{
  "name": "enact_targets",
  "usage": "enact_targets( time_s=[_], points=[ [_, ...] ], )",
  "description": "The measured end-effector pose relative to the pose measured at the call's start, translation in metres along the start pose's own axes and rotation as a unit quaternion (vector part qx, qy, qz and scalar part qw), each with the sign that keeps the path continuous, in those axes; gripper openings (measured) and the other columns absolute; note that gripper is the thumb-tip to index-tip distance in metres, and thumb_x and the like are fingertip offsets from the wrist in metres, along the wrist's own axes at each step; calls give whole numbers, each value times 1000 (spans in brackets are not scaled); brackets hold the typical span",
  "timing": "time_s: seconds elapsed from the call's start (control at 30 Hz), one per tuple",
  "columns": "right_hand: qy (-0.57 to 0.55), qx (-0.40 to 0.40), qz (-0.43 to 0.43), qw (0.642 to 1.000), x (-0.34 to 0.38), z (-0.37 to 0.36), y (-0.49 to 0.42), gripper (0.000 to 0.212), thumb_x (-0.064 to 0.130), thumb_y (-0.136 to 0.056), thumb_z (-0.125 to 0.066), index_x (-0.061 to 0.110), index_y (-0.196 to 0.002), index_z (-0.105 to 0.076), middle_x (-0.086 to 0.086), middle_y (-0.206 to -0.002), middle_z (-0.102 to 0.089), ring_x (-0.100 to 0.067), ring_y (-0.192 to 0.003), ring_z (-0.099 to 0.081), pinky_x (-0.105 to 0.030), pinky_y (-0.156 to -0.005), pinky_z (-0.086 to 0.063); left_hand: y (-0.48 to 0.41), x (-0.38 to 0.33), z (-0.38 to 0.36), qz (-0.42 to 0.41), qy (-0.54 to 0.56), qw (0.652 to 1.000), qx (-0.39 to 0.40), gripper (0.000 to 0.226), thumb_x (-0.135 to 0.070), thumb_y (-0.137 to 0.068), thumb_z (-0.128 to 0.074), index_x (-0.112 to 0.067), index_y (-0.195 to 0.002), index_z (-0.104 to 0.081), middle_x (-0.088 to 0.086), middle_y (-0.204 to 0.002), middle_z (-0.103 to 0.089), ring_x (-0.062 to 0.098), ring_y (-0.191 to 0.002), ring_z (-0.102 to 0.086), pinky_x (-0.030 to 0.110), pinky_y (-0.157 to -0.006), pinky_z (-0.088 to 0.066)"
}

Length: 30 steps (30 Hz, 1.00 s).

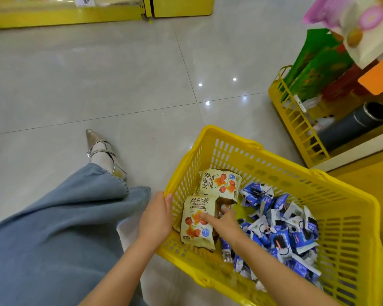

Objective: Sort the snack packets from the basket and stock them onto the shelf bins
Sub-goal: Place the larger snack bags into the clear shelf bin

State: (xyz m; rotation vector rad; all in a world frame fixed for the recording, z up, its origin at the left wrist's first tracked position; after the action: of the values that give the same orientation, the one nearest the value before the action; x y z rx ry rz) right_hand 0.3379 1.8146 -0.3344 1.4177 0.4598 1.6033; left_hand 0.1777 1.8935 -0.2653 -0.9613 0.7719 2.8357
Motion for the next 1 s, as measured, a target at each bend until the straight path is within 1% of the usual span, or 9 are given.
enact_targets(
  time_s=[0.1, 0.2, 0.27, 0.37, 0.43, 0.53, 0.63, 0.73, 1.0],
  points=[
    [8, 43, 76, 996, 31, 37, 23, 53, 30, -75, -76, 16, -116, -46, 1, -108, -63, -12, -91, -67, -21, -71, -54, 0, -13, 5, -20, 66, 996, -61, 30, -17, -99, -40, -6, -126, -44, 12, -125, -46, 26, -119, -43, 37, -100, -35],
    [54, 51, 166, 983, 73, 70, 46, 61, 35, -79, -70, 16, -127, -39, 4, -112, -60, -11, -98, -64, -22, -76, -52, 9, -37, 13, -90, 148, 978, -114, 27, -11, -95, -47, -14, -122, -47, 5, -123, -49, 16, -108, -49, 31, -93, -42],
    [0, 70, 218, 973, 97, 81, 59, 54, 29, -82, -66, 15, -128, -43, 0, -113, -65, -11, -91, -68, -24, -72, -57, 15, -53, 18, -54, 275, 960, 4, 22, -28, -94, -50, -22, -116, -49, 0, -120, -57, 9, -98, -56, 25, -81, -46],
    [-34, 113, 263, 958, 119, 81, 72, 33, 28, -86, -59, 23, -119, -53, 2, -109, -69, -13, -91, -70, -25, -73, -58, 17, -69, 26, -15, 414, 890, 192, 52, -53, -78, -55, -21, -119, -53, -1, -112, -68, 16, -98, -66, 29, -79, -53],
    [-15, 140, 282, 949, 127, 74, 71, 21, 26, -91, -53, 28, -111, -56, 4, -105, -70, -14, -92, -69, -26, -74, -57, 18, -74, 31, -34, 434, 877, 205, 58, -48, -68, -67, -22, -119, -54, 1, -106, -71, 19, -93, -69, 31, -72, -56],
    [37, 103, 312, 944, 130, 66, 50, 27, 36, -96, -39, 26, -115, -56, 3, -111, -66, -12, -100, -64, -19, -79, -52, 13, -68, 36, 18, 451, 884, 120, 65, -40, -58, -77, -21, -115, -54, 2, -97, -73, 21, -83, -72, 35, -67, -58],
    [111, -16, 296, 948, 112, 71, 6, 38, 35, -99, -38, 18, -132, -49, 1, -131, -55, -10, -118, -51, -7, -85, -40, 8, -53, 40, 64, 480, 871, 86, 63, -37, -59, -77, -20, -115, -54, 4, -97, -73, 22, -82, -72, 41, -72, -58],
    [256, -12, 232, 938, 78, 71, -37, 51, 30, -96, -48, 9, -141, -36, -8, -145, -40, -20, -132, -39, -29, -103, -34, 2, -46, 42, 84, 488, 867, 60, 69, -39, -55, -77, -22, -117, -52, 3, -99, -73, 21, -83, -72, 44, -76, -58],
    [425, -47, 151, 892, 49, 64, -76, 76, 55, -84, -55, 9, -140, -32, -15, -140, -40, -31, -126, -43, -40, -100, -41, -18, -52, 45, 97, 528, 842, 50, 64, -33, -63, -76, -16, -120, -52, 5, -101, -72, 22, -87, -71, 44, -79, -57]
  ],
)
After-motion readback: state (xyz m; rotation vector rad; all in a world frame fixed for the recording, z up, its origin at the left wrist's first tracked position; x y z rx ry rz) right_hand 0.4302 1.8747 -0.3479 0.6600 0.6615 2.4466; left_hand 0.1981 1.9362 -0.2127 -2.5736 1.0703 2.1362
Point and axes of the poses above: each hand's wrist, its own y-axis away from the middle knuckle, its own z-axis out of the back of the hand, x = y × z, the point moved 1 cm from there along -y, towards the middle knuckle
